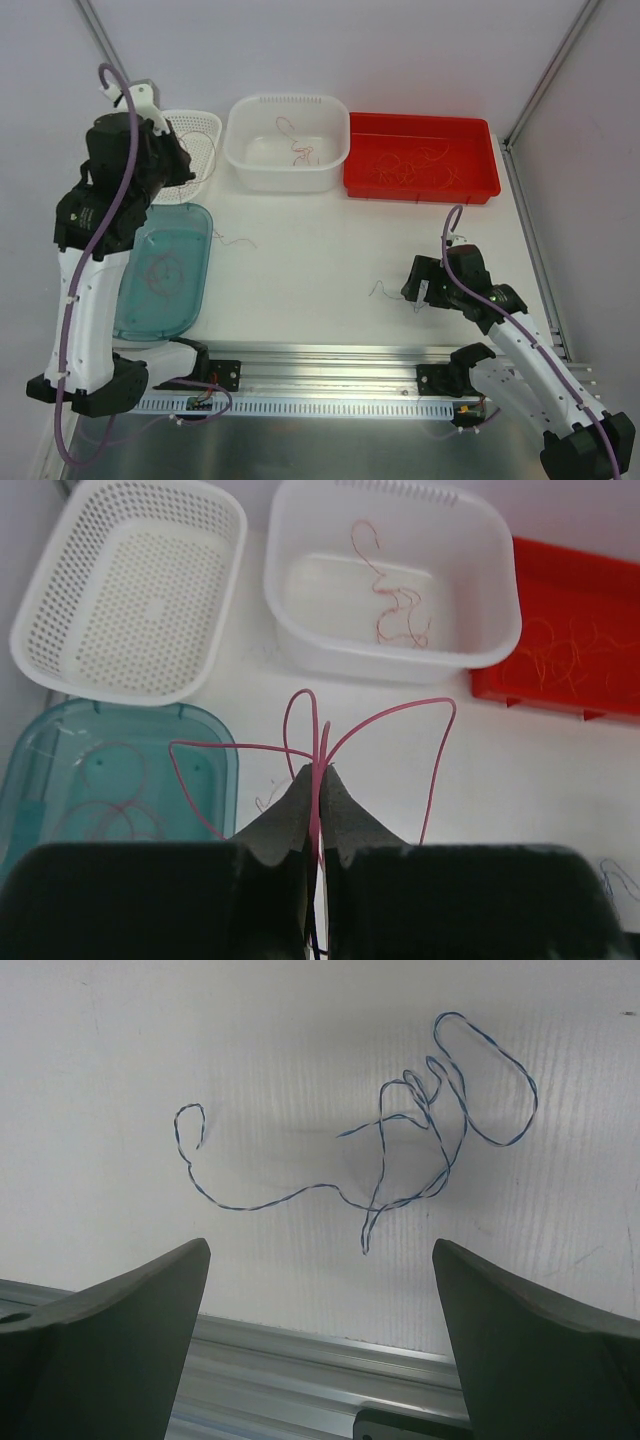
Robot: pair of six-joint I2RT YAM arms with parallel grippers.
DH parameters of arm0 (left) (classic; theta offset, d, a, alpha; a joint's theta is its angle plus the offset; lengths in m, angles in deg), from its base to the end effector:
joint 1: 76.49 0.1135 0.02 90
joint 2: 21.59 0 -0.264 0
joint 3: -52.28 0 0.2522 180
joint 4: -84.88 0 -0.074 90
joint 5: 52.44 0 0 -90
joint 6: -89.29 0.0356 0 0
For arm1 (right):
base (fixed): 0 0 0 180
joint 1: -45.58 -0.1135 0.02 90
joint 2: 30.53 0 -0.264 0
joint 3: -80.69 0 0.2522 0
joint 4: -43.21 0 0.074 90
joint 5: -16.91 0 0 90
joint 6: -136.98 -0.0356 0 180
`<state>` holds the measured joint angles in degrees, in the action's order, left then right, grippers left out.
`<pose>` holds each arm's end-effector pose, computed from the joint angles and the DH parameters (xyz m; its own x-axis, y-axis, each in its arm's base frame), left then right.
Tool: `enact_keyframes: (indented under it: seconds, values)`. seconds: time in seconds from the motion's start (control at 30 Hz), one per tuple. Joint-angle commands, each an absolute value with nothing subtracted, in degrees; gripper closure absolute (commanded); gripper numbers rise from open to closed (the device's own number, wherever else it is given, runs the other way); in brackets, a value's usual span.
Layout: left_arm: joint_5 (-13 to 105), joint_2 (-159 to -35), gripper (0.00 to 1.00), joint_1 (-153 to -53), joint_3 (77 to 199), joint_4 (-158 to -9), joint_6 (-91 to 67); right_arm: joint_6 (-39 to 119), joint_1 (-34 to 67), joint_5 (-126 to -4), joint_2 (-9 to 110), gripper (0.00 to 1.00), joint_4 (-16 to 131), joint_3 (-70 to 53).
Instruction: Untangle the cables
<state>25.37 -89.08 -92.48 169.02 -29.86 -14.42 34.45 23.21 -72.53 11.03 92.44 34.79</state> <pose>0.1829 -0.0446 0.5184 -0.2752 -0.1621 -0.9476 0.0092 0.9852 -0.1712 0.1400 0.0580 0.2304 -0.7210 -0.0622 -0.6901 -0.2362 0.9584 0.1604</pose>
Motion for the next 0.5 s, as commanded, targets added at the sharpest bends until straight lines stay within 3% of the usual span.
enact_keyframes:
  seconds: [0.0,0.3,0.47]
  values:
    - [24.02,-89.53,1.00,-87.85,175.71,-23.71,-10.91,35.12,22.99,-72.12,10.60,0.01,93.19,32.83]
    - [9.71,-89.09,1.00,-75.98,176.00,-23.44,-8.45,35.38,22.91,-72.12,10.51,0.01,93.63,32.65]
    - [5.82,-87.86,1.00,-66.66,163.10,-30.38,-8.61,35.38,22.90,-71.69,11.04,0.01,93.54,32.56]
